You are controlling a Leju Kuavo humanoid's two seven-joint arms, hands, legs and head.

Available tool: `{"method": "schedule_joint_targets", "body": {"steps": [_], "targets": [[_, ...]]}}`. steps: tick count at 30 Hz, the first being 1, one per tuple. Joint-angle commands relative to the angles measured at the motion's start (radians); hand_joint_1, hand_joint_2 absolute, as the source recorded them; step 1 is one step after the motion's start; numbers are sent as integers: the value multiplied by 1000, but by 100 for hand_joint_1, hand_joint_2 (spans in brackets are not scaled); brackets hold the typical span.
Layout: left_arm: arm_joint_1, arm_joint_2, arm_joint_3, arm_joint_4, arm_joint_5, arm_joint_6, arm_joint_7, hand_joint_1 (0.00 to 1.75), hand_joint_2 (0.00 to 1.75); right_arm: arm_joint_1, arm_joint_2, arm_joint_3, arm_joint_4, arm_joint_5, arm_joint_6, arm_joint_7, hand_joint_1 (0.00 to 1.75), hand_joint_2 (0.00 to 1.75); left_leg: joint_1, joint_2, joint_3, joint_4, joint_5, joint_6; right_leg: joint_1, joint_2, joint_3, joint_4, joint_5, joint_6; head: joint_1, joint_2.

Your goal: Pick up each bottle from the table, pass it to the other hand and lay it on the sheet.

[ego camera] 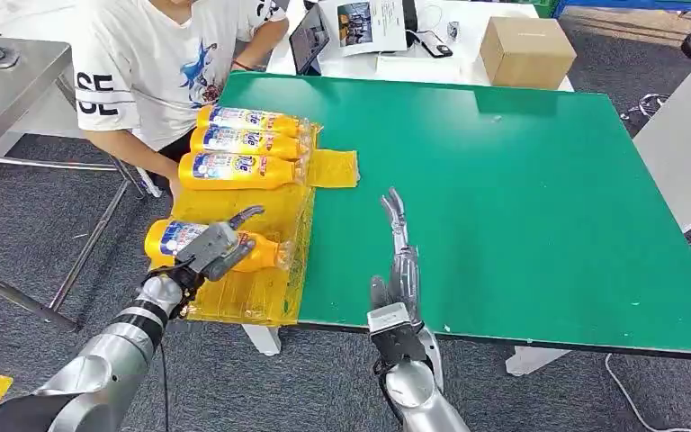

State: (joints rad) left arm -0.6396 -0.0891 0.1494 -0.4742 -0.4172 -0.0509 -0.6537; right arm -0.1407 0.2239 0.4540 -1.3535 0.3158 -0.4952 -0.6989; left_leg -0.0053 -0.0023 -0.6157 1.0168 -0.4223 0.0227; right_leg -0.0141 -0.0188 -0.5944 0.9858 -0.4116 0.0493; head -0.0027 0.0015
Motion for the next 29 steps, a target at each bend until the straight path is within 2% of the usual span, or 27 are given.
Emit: {"method": "schedule_joint_targets", "body": {"steps": [1, 2, 6, 7, 12, 16, 17, 19, 20, 28, 29], "targets": [[107, -111, 27, -572, 317, 367, -44, 0, 0, -23, 25, 7, 96, 19, -15, 4, 0, 0, 3, 0, -1, 3, -3, -2, 3, 1, 0, 2, -2, -2, -1, 0], [124, -107, 0, -624, 321, 403, -44, 0, 0, -25, 24, 7, 102, 19, -13, 4, 0, 0, 2, 3, 0, 0, -2, -2, 2, 2, -1, -1, -1, -2, 0, 0], [144, -103, -47, -702, 343, 460, -44, 0, 0, -25, 24, 6, 114, 20, -12, 4, 0, 0, 3, 1, 2, 0, -4, -3, 3, 3, 3, -1, -2, -3, -1, 0], [145, -103, -54, -708, 345, 466, -44, 0, 0, -24, 24, 6, 116, 21, -13, 4, 0, 0, 2, 0, -2, 1, -2, -1, 2, 1, -2, -1, -1, -1, -1, 0], [163, -124, -45, -741, 396, 443, -44, 0, 0, -6, 23, -6, 114, 21, -32, 1, 0, 0, 1, 1, -1, 0, -2, -1, 1, 2, -1, -1, -1, -2, -1, 0], [266, -171, -20, -799, 455, 390, -44, 0, 0, 63, 6, -36, 23, 35, -111, 1, 0, 0, 2, 1, 2, -1, -2, -2, 1, 2, 2, -2, -2, -2, -1, 0], [308, -184, -30, -819, 465, 375, -44, 0, 175, 87, -1, -44, -22, 38, -152, 1, 0, 0, 1, 0, 0, -1, -2, -1, 1, 2, 0, -2, -2, -2, -1, 0], [442, -209, -79, -920, 447, 372, -44, 0, 175, 167, -3, -96, -134, 66, -203, 1, 0, 0, 0, -1, 1, -2, -2, -1, 0, 0, 1, -3, -2, -1, -1, 0], [520, -212, -126, -980, 426, 372, -44, 0, 175, 222, 14, -148, -202, 102, -203, 1, 0, 175, 0, 0, 4, -3, -4, -1, 0, 1, 5, -4, -4, -1, -1, 0], [545, -211, -142, -1007, 413, 378, -44, 0, 175, 236, 15, -156, -217, 107, -203, 1, 0, 175, 0, 1, -4, 0, -6, -2, 0, 2, -5, -2, -2, -1, -1, 0], [545, -211, -142, -1007, 413, 378, -44, 0, 175, 236, 15, -156, -217, 107, -203, 1, 0, 175, 1, 2, -1, 0, -7, -3, 1, 2, -2, -2, -3, -2, -1, 0]]}}
